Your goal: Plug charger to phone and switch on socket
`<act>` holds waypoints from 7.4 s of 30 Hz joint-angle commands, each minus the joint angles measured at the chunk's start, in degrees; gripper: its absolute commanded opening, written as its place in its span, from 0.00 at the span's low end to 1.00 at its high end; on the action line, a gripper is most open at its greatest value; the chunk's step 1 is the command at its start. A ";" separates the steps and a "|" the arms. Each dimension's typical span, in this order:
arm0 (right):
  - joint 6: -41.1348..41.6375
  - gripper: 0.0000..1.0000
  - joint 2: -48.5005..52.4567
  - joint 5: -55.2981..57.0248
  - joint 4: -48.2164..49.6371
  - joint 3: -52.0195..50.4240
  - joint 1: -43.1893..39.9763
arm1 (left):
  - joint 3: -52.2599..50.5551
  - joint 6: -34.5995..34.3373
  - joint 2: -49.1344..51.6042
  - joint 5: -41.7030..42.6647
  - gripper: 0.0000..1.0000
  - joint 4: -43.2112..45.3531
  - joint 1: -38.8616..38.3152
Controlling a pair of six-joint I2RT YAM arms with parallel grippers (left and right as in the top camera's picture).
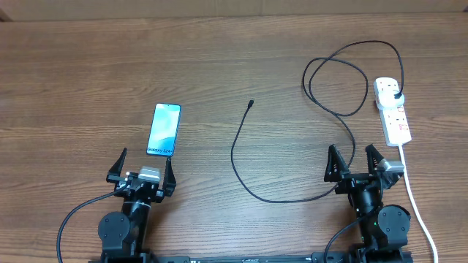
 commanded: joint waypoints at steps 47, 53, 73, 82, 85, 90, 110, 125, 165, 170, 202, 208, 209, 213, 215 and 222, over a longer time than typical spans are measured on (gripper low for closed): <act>0.04 1.00 -0.46 -0.04 0.37 -0.61 0.48 | -0.39 -0.20 -0.59 0.46 1.00 0.04 -0.42; 0.04 1.00 -0.46 -0.07 0.37 -0.61 0.48 | -0.39 -0.17 -0.59 0.22 1.00 0.02 -0.39; 0.04 1.00 -0.46 -0.04 0.37 -0.61 0.48 | -0.39 -24.04 -0.07 5.40 1.00 0.70 -0.42; 0.04 1.00 -0.46 -0.07 0.35 -0.61 0.48 | 5.79 -25.31 5.07 6.73 1.00 0.35 -0.39; 0.04 1.00 -0.46 -0.04 0.37 -0.61 0.48 | 10.60 -25.27 10.05 6.75 1.00 -1.81 -0.39; 0.04 1.00 -0.46 -0.07 0.37 -0.61 0.48 | 20.39 -24.44 20.24 8.46 0.99 -5.60 -0.39; 0.04 1.00 -0.46 -0.07 0.37 -0.61 0.48 | 70.05 -19.78 60.89 14.19 1.00 -44.87 -0.42; 0.04 1.00 -0.46 -0.04 0.37 -0.61 0.48 | 86.60 -19.08 76.35 12.20 1.00 -60.85 -0.39; 0.04 1.00 -0.46 -0.07 0.35 -0.61 0.48 | 86.36 -8.41 116.87 -0.24 1.00 -55.36 -1.92; 0.04 1.00 -0.46 -0.07 0.37 -0.61 0.48 | 86.36 -7.67 119.86 -0.96 1.00 -54.31 -1.90; 0.04 1.00 -0.46 -0.07 0.37 -0.61 0.48 | 85.66 -15.87 120.87 -2.45 0.97 -52.22 -4.57; 0.04 1.00 -0.46 -0.04 0.37 -0.61 0.48 | 85.61 -17.49 120.87 -6.56 0.93 -53.13 -5.66; 0.04 1.00 -0.46 -0.07 0.37 -0.61 0.48 | 85.61 -18.01 120.87 -7.37 0.93 -53.16 -5.68; 0.04 1.00 -0.46 -0.07 0.37 -0.61 0.48 | 85.61 -18.40 120.87 -7.67 0.91 -53.18 -5.73; 0.04 1.00 -0.46 -0.07 0.37 -0.61 0.48 | 85.57 -18.36 120.87 -7.72 0.90 -53.18 -5.75; 0.04 1.00 -0.46 -0.04 0.37 -0.61 0.48 | 84.70 -13.92 120.89 -7.89 0.91 -52.83 -6.64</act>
